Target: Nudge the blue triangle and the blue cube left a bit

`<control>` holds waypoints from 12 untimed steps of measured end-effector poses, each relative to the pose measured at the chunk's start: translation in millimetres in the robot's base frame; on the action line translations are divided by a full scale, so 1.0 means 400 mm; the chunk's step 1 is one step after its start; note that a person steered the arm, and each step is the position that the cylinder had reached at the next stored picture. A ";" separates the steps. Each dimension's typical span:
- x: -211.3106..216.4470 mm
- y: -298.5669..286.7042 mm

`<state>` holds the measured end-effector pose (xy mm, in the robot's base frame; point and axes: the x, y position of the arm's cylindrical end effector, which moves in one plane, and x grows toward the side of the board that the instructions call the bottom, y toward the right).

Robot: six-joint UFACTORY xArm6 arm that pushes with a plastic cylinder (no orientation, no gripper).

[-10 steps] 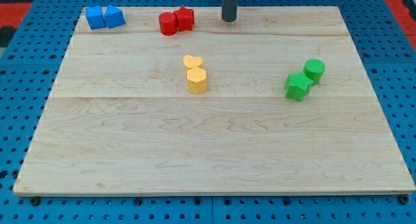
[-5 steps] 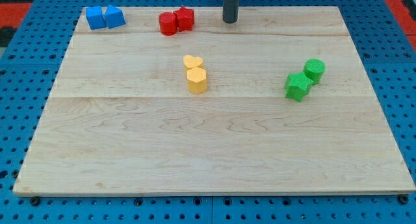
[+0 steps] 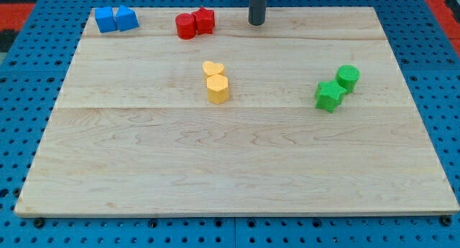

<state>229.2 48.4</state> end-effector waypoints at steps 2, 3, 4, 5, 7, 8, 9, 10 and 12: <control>0.035 0.024; 0.039 0.024; 0.039 0.018; 0.081 0.000; 0.043 -0.026; 0.167 0.024; 0.164 0.305; 0.087 0.252; -0.094 0.055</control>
<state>191.8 70.6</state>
